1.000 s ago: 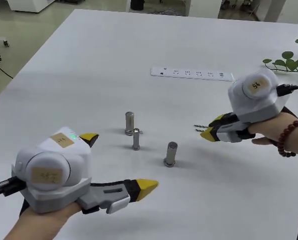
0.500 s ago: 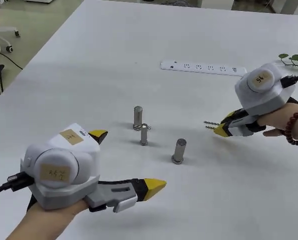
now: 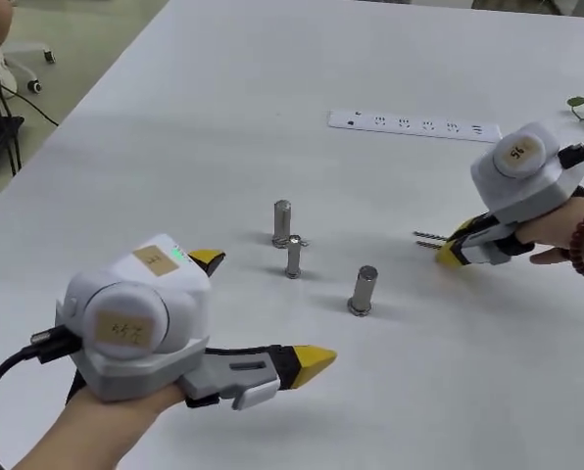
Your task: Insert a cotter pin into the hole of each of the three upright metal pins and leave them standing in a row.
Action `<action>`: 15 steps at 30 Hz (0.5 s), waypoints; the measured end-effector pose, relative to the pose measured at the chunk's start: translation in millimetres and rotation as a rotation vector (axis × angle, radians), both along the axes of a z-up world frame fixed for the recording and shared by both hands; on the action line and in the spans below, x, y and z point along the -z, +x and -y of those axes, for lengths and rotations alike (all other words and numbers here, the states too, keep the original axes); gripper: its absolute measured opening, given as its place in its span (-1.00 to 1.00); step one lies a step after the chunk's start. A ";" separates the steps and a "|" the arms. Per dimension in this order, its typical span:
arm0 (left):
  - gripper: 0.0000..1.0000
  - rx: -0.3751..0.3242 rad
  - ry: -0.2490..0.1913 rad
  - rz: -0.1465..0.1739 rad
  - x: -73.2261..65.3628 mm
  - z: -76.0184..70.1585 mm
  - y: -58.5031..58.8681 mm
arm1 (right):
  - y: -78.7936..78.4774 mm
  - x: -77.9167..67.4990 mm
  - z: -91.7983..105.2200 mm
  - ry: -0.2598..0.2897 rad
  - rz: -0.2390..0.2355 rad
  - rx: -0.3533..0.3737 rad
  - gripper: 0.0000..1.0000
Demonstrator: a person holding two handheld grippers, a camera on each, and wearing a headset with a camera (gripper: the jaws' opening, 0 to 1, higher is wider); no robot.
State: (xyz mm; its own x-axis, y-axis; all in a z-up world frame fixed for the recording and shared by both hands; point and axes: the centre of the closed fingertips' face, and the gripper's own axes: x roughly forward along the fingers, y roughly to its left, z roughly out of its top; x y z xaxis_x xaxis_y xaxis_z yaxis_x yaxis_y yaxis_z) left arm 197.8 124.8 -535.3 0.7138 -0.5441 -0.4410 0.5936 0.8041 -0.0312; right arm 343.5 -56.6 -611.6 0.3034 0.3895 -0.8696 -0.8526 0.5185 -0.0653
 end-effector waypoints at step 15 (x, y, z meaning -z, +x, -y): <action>0.80 -0.001 -0.006 0.006 -2.7 -0.9 0.6 | -2.0 0.9 -2.2 -0.007 -0.034 0.024 -0.94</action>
